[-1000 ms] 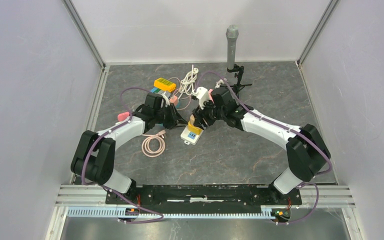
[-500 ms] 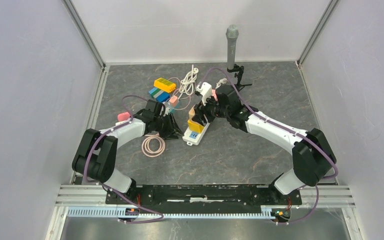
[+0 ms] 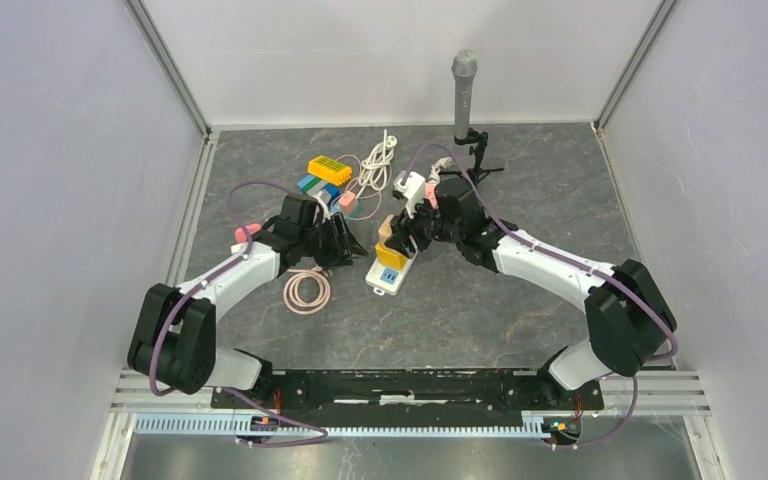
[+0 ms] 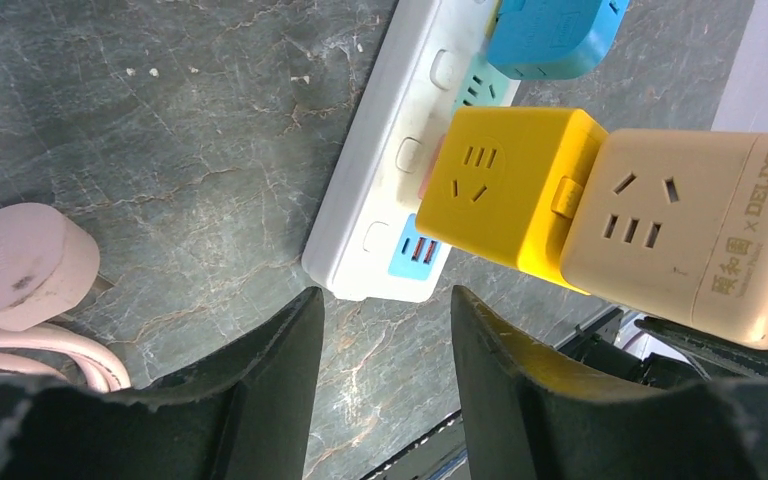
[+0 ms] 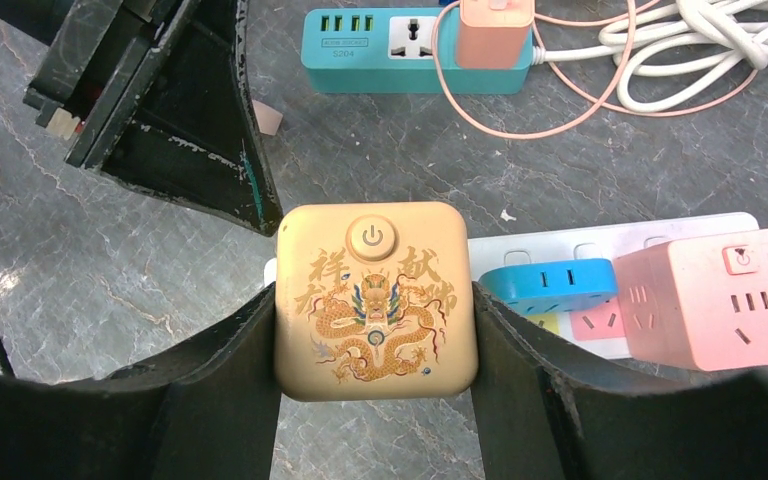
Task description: Pull the plug off the socket
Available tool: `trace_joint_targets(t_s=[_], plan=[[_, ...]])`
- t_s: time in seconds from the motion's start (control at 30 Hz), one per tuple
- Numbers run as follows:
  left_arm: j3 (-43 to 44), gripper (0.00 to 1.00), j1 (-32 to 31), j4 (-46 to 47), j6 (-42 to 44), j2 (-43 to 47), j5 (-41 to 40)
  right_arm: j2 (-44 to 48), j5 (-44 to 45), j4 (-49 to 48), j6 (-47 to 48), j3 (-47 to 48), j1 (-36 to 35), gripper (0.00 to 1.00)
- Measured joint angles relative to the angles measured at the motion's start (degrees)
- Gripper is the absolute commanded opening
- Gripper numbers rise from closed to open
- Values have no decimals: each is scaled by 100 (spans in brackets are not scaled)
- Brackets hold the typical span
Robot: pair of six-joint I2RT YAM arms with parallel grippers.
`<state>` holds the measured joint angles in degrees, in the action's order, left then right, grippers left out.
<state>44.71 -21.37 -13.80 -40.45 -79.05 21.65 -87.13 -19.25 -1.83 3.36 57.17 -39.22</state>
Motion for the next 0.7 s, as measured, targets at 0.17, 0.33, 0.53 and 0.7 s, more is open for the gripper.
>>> trace_joint_targets(t_s=[0.17,0.33,0.53,0.7], plan=[[0,58,0,59,-2,-55,98,79,2,-105,7,-118,0,0],[-2,59,0,66,-2,-55,101,153,9,-227,-9,-247,2,0],[-39,68,0,66,0,52,98,302,7,-372,-31,-446,2,0],[-76,100,0,66,39,297,90,452,-92,-372,-260,-505,57,0]])
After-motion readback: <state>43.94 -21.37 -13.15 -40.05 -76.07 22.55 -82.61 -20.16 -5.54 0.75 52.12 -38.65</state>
